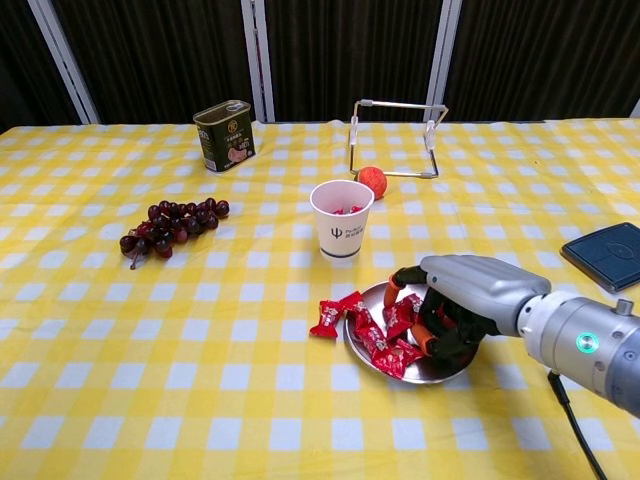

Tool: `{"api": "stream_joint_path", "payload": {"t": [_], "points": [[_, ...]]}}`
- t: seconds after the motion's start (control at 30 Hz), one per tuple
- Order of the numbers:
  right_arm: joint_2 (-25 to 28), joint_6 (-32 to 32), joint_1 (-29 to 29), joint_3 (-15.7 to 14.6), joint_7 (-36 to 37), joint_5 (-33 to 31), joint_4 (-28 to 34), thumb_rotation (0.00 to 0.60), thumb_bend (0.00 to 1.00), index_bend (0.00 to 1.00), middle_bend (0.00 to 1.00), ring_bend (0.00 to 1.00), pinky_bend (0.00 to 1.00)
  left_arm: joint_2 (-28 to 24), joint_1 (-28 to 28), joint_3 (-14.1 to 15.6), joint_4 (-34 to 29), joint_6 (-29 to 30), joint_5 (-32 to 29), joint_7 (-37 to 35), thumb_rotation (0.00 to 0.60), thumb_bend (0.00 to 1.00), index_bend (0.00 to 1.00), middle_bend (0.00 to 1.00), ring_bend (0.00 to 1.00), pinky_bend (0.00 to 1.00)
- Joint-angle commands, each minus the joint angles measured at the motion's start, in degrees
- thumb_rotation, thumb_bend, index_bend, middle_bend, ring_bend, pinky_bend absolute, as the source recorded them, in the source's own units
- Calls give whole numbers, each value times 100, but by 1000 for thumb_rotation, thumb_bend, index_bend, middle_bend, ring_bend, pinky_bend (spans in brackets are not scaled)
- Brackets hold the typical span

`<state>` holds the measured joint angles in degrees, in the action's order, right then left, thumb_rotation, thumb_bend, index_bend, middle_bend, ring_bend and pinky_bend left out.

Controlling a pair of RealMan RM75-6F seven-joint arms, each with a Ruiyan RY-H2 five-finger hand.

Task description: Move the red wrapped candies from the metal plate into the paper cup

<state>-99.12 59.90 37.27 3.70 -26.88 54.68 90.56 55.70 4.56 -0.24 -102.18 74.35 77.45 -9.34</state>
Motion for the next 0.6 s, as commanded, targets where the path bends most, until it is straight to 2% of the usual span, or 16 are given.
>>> {"api": "stream_joint_path", "payload": {"t": [0.03,0.6], "points": [[-1,17,-7,62,39,51,1,600,606,621,791,921,1000,-1,1,-2,0,-3,-5,-2,600,51,0,0,0,0],[205,151,24,455,36,67,239,600,607,636,797,923,1000,1,-1,-8,11,9,3,-18,600,51,0,0,0,0]]}}
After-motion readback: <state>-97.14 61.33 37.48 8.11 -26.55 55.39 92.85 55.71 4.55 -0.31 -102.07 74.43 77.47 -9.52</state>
